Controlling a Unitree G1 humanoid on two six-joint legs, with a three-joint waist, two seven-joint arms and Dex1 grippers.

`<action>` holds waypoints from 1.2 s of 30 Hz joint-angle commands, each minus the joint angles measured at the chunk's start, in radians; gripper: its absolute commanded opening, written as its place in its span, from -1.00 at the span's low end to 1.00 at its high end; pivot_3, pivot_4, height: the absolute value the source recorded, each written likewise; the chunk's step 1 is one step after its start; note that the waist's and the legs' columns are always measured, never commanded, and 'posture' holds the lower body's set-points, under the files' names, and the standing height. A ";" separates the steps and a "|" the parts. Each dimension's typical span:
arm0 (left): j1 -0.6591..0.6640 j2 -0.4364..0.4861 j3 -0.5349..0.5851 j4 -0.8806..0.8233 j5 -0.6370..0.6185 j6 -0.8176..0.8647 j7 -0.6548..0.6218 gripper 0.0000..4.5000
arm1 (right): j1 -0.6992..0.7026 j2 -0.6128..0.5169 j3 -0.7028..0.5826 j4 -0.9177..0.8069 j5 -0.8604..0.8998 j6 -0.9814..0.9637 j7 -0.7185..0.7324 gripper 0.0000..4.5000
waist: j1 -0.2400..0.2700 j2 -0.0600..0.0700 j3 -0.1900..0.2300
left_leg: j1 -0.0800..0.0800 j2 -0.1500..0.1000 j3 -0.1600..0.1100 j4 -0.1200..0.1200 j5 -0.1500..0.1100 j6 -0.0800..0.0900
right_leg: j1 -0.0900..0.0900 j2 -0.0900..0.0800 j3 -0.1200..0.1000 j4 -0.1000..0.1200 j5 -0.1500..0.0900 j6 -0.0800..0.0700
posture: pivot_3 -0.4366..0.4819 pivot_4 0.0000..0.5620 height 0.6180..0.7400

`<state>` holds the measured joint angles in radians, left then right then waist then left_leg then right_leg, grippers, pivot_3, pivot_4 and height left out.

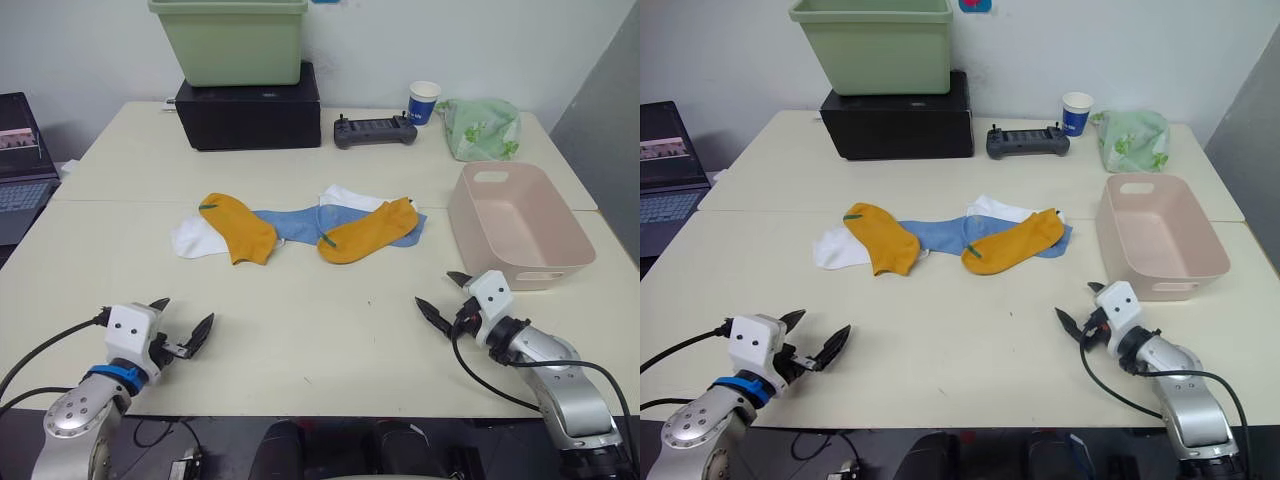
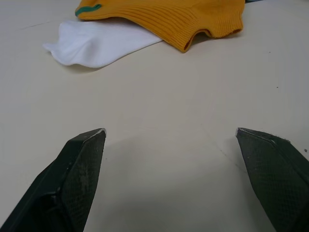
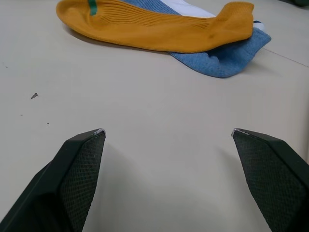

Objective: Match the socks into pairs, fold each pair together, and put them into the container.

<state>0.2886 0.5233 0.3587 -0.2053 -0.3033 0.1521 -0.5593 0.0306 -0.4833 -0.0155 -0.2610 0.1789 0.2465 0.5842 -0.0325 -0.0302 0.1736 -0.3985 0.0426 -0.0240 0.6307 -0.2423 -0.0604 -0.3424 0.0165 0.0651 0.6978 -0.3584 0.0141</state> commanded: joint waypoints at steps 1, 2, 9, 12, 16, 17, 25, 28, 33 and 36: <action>-0.001 0.032 0.016 -0.058 -0.010 -0.015 -0.031 0.99 | -0.035 -0.023 0.015 -0.054 0.017 -0.029 0.052 1.00 | 0.000 0.000 0.000 | 0.000 0.000 0.000 0.000 0.000 0.000 | 0.000 0.000 0.000 0.000 0.000 0.000 | -0.05 -0.47 1.00; -0.011 0.046 0.010 -0.066 -0.010 -0.011 -0.045 0.99 | -0.065 -0.022 0.022 -0.075 0.045 -0.004 0.071 1.00 | 0.000 0.000 0.000 | 0.000 0.000 0.000 0.000 0.000 0.000 | 0.000 0.000 0.000 0.000 0.000 0.000 | -0.05 -0.47 1.00; -0.146 0.102 -0.065 -0.039 0.032 0.010 -0.074 0.99 | -0.246 -0.021 0.082 -0.118 0.098 0.080 0.131 1.00 | 0.001 0.001 0.001 | 0.000 0.000 -0.001 0.001 0.000 0.000 | 0.001 0.000 -0.001 0.001 0.001 -0.001 | -0.05 -0.47 1.00; -0.243 0.092 -0.134 -0.004 0.069 0.033 -0.054 0.99 | -0.313 0.001 0.106 -0.132 0.120 0.130 0.127 1.00 | 0.003 0.001 0.001 | -0.001 0.000 -0.001 0.001 0.000 0.000 | 0.000 0.000 -0.001 0.000 0.001 -0.001 | -0.05 -0.47 1.00; -0.372 0.035 -0.209 0.084 0.117 0.038 -0.005 0.99 | -0.319 0.025 0.125 -0.137 0.094 0.127 0.104 1.00 | 0.004 0.001 0.000 | -0.001 0.000 -0.002 0.001 0.000 0.000 | 0.000 0.000 -0.002 0.000 0.001 -0.001 | -0.05 -0.47 1.00; -0.391 0.031 -0.226 0.104 0.130 0.032 -0.005 0.99 | -0.314 0.028 0.128 -0.138 0.093 0.128 0.102 1.00 | 0.004 0.001 0.001 | -0.001 0.000 -0.001 0.001 0.000 0.000 | 0.000 0.000 -0.002 0.000 0.001 -0.001 | -0.05 -0.47 1.00; -0.560 -0.003 -0.356 0.342 0.253 -0.009 0.015 0.99 | -0.283 0.046 0.142 -0.141 0.073 0.110 0.078 1.00 | 0.000 0.001 0.001 | -0.001 0.000 -0.001 0.001 0.000 0.000 | -0.001 0.001 -0.002 0.001 0.001 -0.001 | -0.05 -0.47 1.00; -0.599 -0.015 -0.365 0.404 0.281 -0.054 0.039 0.72 | -0.277 0.041 0.139 -0.152 0.067 0.113 0.069 1.00 | 0.002 0.001 0.001 | -0.001 0.000 -0.001 0.002 0.000 0.000 | -0.001 0.000 -0.002 0.001 0.001 -0.001 | -0.05 -0.47 1.00; -0.616 -0.030 -0.357 0.423 0.275 -0.089 0.036 0.01 | -0.271 0.041 0.143 -0.175 0.069 0.127 0.053 1.00 | 0.001 0.001 0.001 | -0.001 0.000 -0.001 0.003 0.000 0.000 | -0.001 0.000 -0.002 0.002 0.001 -0.001 | -0.05 -0.47 1.00; -0.607 -0.032 -0.355 0.407 0.272 -0.090 0.033 -0.43 | -0.267 0.042 0.145 -0.182 0.070 0.131 0.046 1.00 | 0.001 0.001 0.001 | -0.002 0.000 -0.001 0.003 0.000 0.000 | -0.001 0.000 -0.002 0.002 0.001 -0.001 | -0.05 -0.47 1.00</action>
<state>-0.3172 0.4935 -0.0044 0.2282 -0.0318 0.0799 -0.5321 -0.2394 -0.4378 0.1392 -0.3924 0.2522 0.3806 0.6380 -0.0311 -0.0294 0.1741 -0.4002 0.0427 -0.0253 0.6335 -0.2420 -0.0602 -0.3430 0.0168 0.0633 0.6996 -0.3574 0.0131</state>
